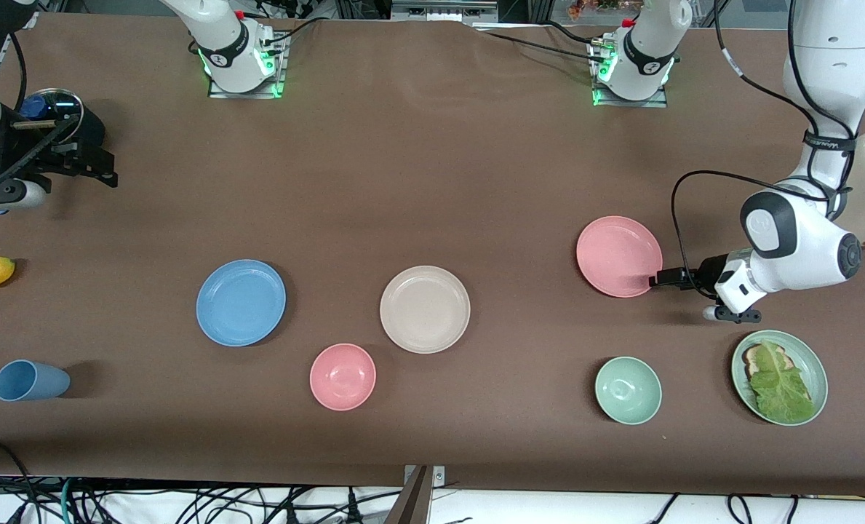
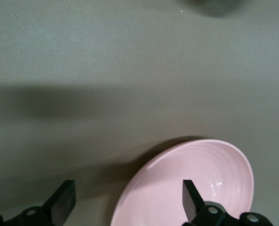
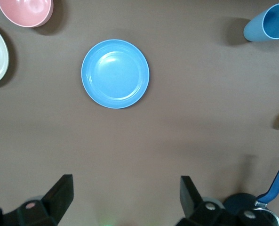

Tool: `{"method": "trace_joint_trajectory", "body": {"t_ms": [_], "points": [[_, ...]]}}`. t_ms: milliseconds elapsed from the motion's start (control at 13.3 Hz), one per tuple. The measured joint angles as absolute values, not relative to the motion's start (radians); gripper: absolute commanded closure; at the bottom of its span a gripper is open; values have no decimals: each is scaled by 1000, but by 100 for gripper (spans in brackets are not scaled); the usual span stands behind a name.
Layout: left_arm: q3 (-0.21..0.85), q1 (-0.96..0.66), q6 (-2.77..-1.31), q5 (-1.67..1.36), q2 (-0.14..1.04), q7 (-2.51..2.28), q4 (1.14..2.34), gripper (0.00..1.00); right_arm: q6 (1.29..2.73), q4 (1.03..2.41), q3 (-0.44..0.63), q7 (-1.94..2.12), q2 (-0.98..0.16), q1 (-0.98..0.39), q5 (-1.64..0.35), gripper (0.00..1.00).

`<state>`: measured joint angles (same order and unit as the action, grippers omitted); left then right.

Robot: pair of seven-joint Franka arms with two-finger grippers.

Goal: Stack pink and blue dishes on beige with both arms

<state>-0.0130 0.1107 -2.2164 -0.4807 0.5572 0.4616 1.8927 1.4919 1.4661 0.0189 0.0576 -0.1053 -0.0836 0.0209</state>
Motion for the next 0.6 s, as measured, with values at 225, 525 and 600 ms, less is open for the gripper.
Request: {"method": "trace_joint_trajectory", "body": {"t_ms": [225, 525, 600], "points": [[-12, 111, -2226, -481, 572, 481, 1893, 8, 1492, 1466, 19, 57, -105, -84, 21, 0], [-10, 111, -2226, -481, 572, 493, 1893, 78, 1492, 1466, 19, 57, -105, -84, 21, 0], [-11, 111, -2226, -481, 572, 498, 1893, 89, 1492, 1466, 19, 57, -105, -84, 21, 0]]}}
